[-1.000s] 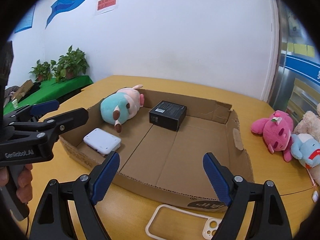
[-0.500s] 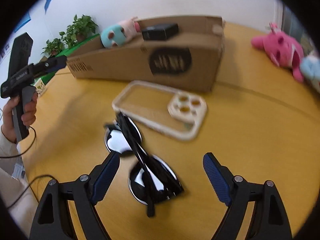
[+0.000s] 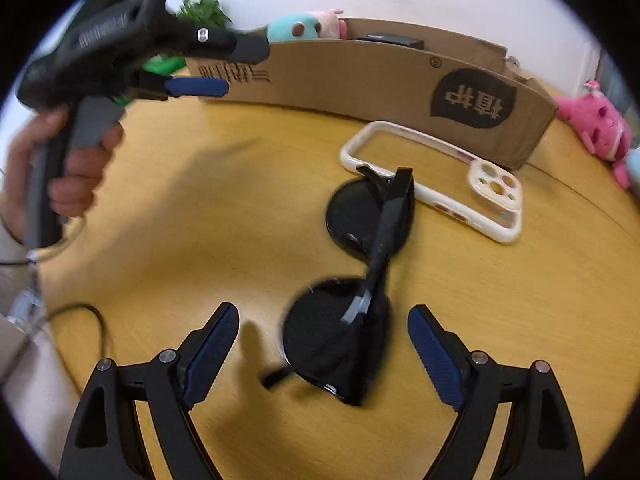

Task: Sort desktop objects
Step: 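Move the right gripper to the black sunglasses and grasp them, then lift the sunglasses with the right gripper and carry them over the box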

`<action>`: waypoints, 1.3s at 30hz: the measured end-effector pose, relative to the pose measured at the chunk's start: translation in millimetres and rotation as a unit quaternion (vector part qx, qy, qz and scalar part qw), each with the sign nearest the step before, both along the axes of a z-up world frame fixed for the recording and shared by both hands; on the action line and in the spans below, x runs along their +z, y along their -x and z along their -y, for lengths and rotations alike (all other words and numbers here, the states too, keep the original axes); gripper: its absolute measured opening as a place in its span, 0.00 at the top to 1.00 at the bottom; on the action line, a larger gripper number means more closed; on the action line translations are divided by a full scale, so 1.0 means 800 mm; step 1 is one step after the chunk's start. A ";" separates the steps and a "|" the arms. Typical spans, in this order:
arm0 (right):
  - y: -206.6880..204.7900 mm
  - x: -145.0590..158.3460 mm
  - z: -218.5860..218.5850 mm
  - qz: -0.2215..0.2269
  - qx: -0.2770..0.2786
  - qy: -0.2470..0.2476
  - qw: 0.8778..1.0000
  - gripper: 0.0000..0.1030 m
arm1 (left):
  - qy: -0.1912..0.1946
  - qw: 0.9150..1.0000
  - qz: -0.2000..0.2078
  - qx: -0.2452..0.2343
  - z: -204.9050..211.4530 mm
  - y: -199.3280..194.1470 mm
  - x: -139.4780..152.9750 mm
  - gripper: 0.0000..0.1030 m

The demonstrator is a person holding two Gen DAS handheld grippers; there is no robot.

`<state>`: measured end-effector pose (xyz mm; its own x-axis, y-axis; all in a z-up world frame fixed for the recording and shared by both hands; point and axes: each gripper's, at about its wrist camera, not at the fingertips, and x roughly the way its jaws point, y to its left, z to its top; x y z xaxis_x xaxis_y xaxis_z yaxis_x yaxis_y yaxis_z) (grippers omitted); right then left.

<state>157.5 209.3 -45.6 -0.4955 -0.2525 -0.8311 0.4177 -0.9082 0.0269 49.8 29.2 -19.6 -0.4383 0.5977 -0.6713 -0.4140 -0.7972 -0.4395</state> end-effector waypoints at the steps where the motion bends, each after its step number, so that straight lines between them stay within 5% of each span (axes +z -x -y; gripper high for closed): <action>1: -0.003 -0.001 0.000 -0.001 -0.006 -0.010 1.000 0.16 | -0.012 1.000 0.011 -0.017 -0.009 -0.002 -0.004 0.01; 5: -0.018 0.000 -0.004 -0.016 -0.024 -0.012 1.000 0.25 | -0.049 0.995 0.044 -0.069 -0.045 -0.003 -0.017 0.04; 9: -0.014 0.003 0.004 -0.029 -0.030 -0.010 0.999 0.46 | -0.069 0.987 0.098 -0.105 -0.084 0.001 -0.040 0.25; 13: -0.013 0.002 0.009 -0.036 -0.041 -0.008 0.998 0.47 | -0.047 0.989 0.095 -0.104 -0.102 0.000 -0.044 0.32; 17: -0.007 0.001 0.002 -0.039 -0.061 -0.002 0.997 0.47 | -0.021 0.991 0.103 -0.083 -0.101 0.002 -0.046 0.64; 23: -0.004 0.002 0.000 -0.035 -0.067 0.012 0.997 0.47 | -0.017 0.994 0.086 -0.064 -0.083 -0.010 -0.024 0.65; 32: -0.005 0.002 0.007 -0.037 -0.061 0.021 0.997 0.47 | -0.059 0.980 0.134 -0.135 -0.126 -0.007 -0.039 0.65; 35: -0.008 0.002 0.009 -0.040 -0.063 0.019 0.997 0.47 | -0.048 0.980 0.146 -0.124 -0.127 -0.005 -0.047 0.87; 39: -0.009 0.003 0.012 -0.044 -0.063 0.022 0.997 0.48 | -0.042 0.983 0.130 -0.119 -0.120 -0.009 -0.038 0.87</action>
<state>164.9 200.1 -43.5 -0.5953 -0.2185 -0.7732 0.3034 -0.9522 0.0355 57.3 125.3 -49.8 -0.0997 0.7212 -0.6855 -0.4496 -0.6473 -0.6156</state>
